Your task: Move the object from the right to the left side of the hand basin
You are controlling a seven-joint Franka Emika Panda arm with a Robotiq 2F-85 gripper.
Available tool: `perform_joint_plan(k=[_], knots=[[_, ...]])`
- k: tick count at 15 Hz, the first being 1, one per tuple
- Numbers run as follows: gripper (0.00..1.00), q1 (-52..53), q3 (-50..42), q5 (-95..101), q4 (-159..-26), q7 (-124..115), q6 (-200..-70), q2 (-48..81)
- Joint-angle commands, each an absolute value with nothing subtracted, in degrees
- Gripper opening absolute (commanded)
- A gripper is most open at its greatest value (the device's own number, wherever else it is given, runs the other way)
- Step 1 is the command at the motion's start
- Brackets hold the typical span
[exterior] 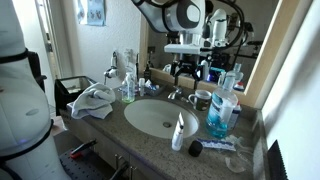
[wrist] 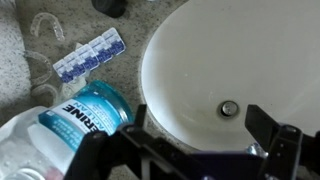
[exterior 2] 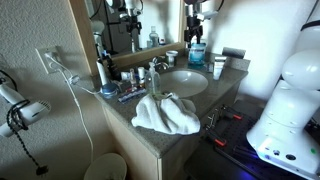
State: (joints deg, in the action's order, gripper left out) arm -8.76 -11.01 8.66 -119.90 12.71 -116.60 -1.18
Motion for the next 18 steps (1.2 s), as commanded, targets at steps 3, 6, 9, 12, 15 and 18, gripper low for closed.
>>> perform_joint_plan(k=[3, 6, 9, 12, 15, 18], knots=[[1.0, -12.3, -13.0, 8.3, -117.2, 19.5, -119.6, 4.7], [1.0, -13.5, -13.4, 8.5, -117.4, 20.0, -120.5, 5.9], [1.0, -14.1, -13.3, 8.2, -118.1, 19.8, -121.3, 6.4], [1.0, -14.5, -13.3, 7.8, -118.9, 19.7, -121.9, 7.1], [1.0, -15.0, -13.5, 8.0, -119.5, 19.3, -122.3, 7.9], [1.0, -15.7, -13.8, 8.6, -119.8, 18.5, -123.0, 8.9]])
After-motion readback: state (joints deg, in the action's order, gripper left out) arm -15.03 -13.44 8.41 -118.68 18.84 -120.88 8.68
